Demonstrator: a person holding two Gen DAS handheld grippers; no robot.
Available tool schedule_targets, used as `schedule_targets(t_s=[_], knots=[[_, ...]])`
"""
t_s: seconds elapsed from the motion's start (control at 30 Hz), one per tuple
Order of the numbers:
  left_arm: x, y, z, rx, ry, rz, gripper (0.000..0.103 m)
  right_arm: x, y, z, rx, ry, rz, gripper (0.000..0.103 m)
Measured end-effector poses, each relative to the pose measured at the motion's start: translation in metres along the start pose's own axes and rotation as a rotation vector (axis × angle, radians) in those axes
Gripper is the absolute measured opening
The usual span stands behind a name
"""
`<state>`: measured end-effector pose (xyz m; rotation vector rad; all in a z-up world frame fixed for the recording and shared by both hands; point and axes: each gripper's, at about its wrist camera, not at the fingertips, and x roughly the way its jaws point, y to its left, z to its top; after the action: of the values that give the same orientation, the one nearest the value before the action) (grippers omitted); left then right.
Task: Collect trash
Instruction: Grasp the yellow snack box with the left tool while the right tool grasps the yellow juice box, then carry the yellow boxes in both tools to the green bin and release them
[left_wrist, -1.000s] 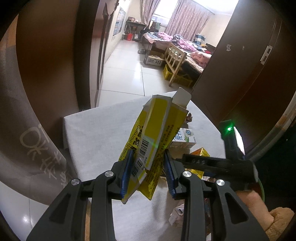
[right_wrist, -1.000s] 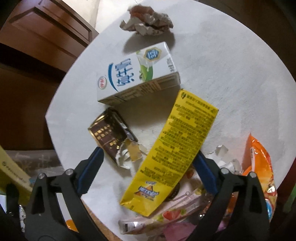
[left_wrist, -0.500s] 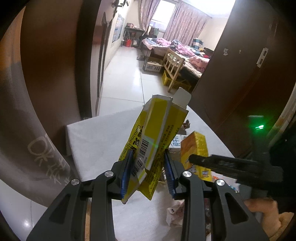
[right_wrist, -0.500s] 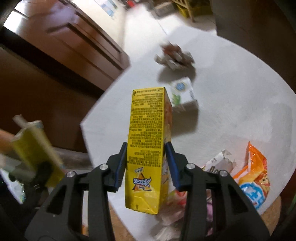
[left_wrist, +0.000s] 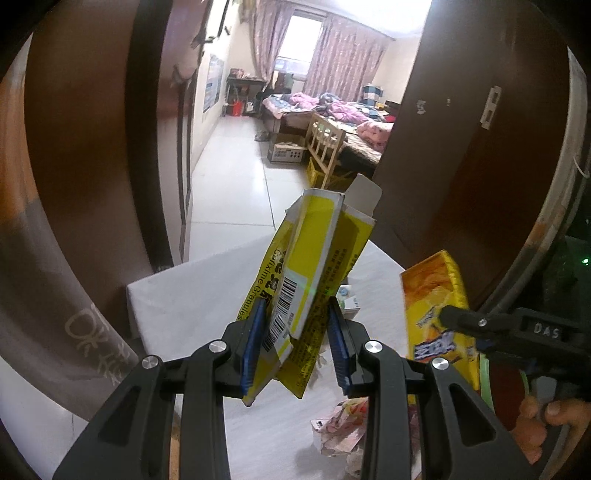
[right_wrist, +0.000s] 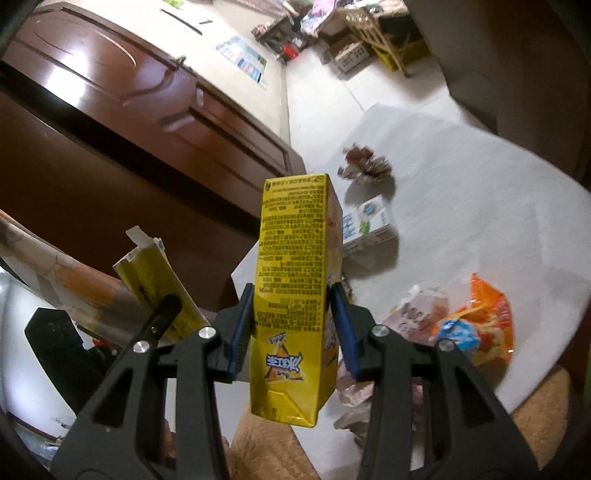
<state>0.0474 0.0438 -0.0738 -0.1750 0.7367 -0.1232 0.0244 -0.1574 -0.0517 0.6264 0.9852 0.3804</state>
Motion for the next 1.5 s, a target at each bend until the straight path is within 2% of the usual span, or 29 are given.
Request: schedule_targets(t_s=[0.5,0.8,1.0,1.3,1.5], knots=[[-0.035,-0.059,0.016,0.158,-0.088,-0.006,0.031,-0.083,-0.043,-0.003,0.120,-0.171,0.063,0.040],[-0.039,-0.091,0.015,0.210,-0.093,-0.030,0.031,-0.106,-0.068,-0.010,0.160,-0.216,0.091,0.040],[-0.025,-0.112,0.004,0.188,-0.011,-0.124,0.031,-0.120,-0.098,-0.015,0.227,-0.250,0.120,0.040],[0.005,-0.172,-0.022,0.283,0.081,-0.217,0.031,-0.164,-0.155,-0.026,0.340,-0.346,0.116,0.040],[0.032,-0.214,-0.043,0.339,0.165,-0.306,0.031,-0.192,-0.188,-0.037,0.402,-0.418,0.081,0.040]])
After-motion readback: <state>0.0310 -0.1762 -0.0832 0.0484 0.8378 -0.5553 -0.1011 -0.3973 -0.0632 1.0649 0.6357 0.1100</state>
